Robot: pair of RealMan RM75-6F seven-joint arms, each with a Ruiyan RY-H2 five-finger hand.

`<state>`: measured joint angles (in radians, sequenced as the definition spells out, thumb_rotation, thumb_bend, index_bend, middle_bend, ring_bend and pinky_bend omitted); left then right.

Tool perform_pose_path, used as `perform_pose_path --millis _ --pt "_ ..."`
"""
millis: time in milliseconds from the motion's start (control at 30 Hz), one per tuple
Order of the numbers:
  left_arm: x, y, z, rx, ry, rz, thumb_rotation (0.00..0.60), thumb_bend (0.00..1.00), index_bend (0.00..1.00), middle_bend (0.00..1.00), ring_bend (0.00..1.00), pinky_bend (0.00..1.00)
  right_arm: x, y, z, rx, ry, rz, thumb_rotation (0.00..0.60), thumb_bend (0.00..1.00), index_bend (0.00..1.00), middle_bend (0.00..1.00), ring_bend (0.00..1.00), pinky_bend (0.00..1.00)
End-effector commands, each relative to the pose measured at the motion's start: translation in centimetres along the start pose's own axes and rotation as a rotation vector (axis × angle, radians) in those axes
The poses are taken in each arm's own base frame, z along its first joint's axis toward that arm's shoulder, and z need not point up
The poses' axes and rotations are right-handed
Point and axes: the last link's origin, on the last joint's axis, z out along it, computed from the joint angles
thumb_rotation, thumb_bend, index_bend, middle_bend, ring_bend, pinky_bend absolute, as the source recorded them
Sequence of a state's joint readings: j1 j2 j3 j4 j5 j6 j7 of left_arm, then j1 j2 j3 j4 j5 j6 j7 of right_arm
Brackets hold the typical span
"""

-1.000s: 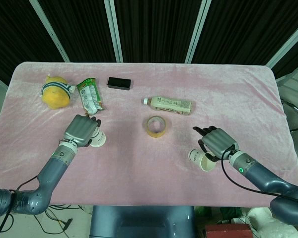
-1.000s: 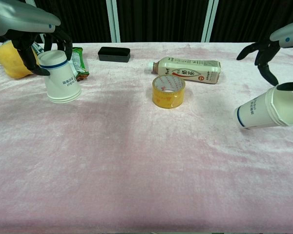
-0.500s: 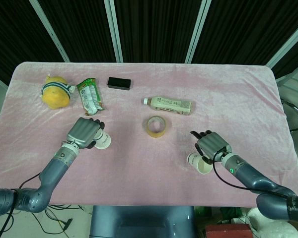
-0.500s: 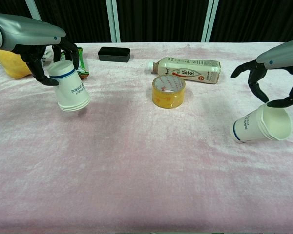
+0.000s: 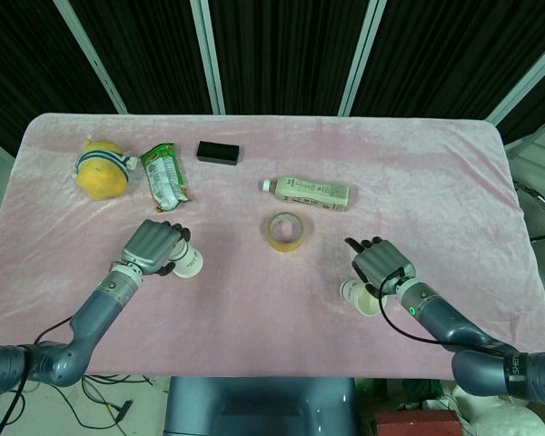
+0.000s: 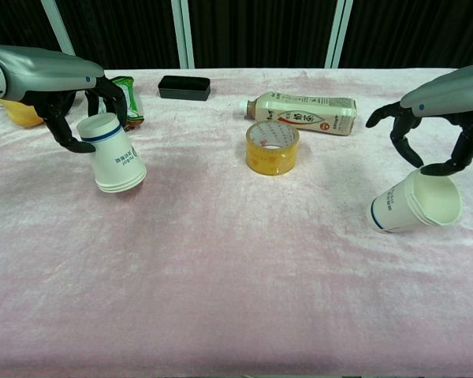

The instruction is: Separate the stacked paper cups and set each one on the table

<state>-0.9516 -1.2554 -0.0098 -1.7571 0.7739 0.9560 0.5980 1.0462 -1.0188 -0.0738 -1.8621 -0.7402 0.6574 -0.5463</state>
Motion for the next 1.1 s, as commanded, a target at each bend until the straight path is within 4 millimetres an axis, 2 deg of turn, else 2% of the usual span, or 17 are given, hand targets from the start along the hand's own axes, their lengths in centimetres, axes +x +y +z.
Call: perform_pose_path --millis 33,133,400,833,1100 --pt "-0.2 0.0 0.1 -0.001 -0.004 -0.003 0.600 0.36 0.38 0.39 0.32 0.57 0.0 -0.4 0.1 -0.004 -0.002 0.011 0.600 0.58 0.68 0.02 0.14 0.18" --pt "-0.4 -0.1 0.1 -0.002 -0.011 -0.004 0.600 0.34 0.37 0.38 0.31 0.57 0.1 -0.5 0.2 -0.006 -0.005 0.018 0.600 0.58 0.62 0.02 0.14 0.18" --pt "-0.8 -0.3 0.3 0.004 -0.007 -0.016 0.600 0.31 0.36 0.36 0.30 0.57 0.2 -1.2 0.4 0.000 -0.006 0.026 0.600 0.57 0.54 0.02 0.14 0.18" --pt "-0.7 -0.8 0.3 0.009 -0.003 -0.029 0.600 0.30 0.36 0.36 0.30 0.57 0.8 -1.7 0.5 0.000 -0.001 0.032 0.600 0.51 0.51 0.02 0.14 0.18" --pt "-1.4 -1.1 0.4 0.007 0.003 -0.049 0.600 0.26 0.35 0.34 0.27 0.53 0.6 -1.5 0.3 -0.015 -0.023 0.027 0.600 0.43 0.46 0.02 0.13 0.18"
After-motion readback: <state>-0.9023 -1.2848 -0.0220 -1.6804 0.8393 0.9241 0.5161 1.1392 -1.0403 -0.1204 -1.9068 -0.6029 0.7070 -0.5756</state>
